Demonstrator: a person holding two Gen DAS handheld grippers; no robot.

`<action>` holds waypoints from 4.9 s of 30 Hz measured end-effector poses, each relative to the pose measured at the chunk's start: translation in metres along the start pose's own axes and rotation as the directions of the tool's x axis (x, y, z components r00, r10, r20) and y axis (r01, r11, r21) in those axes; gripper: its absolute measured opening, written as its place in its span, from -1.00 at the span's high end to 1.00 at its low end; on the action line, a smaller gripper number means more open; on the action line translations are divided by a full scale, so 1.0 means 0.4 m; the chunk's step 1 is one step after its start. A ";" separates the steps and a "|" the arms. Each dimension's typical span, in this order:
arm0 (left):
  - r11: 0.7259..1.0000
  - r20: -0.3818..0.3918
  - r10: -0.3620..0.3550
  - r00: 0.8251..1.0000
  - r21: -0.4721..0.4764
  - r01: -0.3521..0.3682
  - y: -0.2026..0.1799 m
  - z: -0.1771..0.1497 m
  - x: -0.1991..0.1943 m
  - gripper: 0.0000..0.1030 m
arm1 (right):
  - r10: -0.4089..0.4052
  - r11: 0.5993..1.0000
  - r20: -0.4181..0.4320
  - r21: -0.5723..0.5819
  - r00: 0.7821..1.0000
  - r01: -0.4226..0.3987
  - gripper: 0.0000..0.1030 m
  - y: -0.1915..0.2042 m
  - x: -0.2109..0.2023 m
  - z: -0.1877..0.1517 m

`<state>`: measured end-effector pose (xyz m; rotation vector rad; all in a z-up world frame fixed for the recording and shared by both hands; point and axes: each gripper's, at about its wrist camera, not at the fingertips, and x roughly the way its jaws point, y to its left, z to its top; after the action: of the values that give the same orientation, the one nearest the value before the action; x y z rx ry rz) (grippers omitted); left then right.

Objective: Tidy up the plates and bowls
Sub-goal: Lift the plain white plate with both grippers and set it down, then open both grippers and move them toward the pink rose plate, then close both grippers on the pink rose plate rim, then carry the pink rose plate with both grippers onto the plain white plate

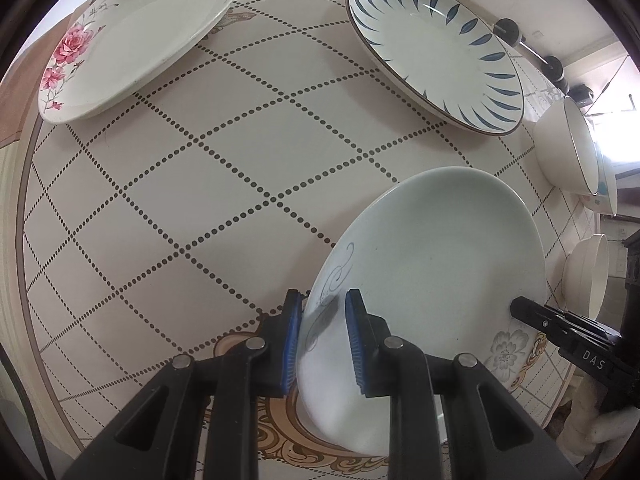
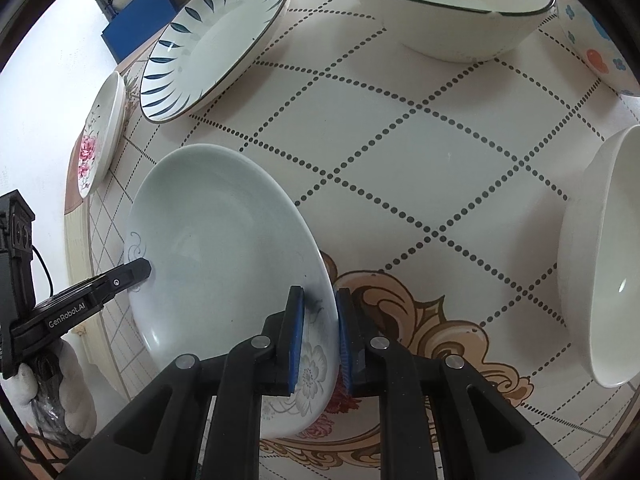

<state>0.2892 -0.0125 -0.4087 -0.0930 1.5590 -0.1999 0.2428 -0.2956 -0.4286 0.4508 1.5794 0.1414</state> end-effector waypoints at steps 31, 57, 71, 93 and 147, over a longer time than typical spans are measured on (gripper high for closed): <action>0.993 0.164 0.120 0.979 -0.016 -0.119 -0.125 -0.024 -0.241 -0.78 | -0.195 0.971 0.033 -0.135 0.980 0.197 -0.70 0.186 -0.154 0.000; 0.964 0.055 -0.047 0.997 -0.260 0.060 0.615 0.460 -0.119 -0.01 | 0.028 0.981 -0.114 -0.186 0.993 -0.049 -0.54 0.763 0.202 0.628; 0.979 0.054 -0.069 0.996 -0.187 0.078 0.584 0.458 -0.080 0.52 | 0.060 0.986 -0.204 -0.140 0.977 -0.089 0.27 0.754 0.299 0.621; 0.989 0.164 -0.053 0.985 -0.126 0.074 0.518 0.379 -0.182 0.65 | 0.060 0.983 -0.114 -0.167 0.992 -0.078 0.67 0.700 0.218 0.505; 0.992 -0.032 0.017 0.999 0.124 -0.013 -0.063 -0.055 -0.056 0.63 | 0.113 0.994 -0.092 0.026 0.989 -0.111 0.67 0.038 0.000 -0.011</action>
<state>0.2657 -0.0315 -0.3821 0.0195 1.5756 -0.2876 0.2414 -0.2808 -0.4227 0.5563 1.6493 0.2345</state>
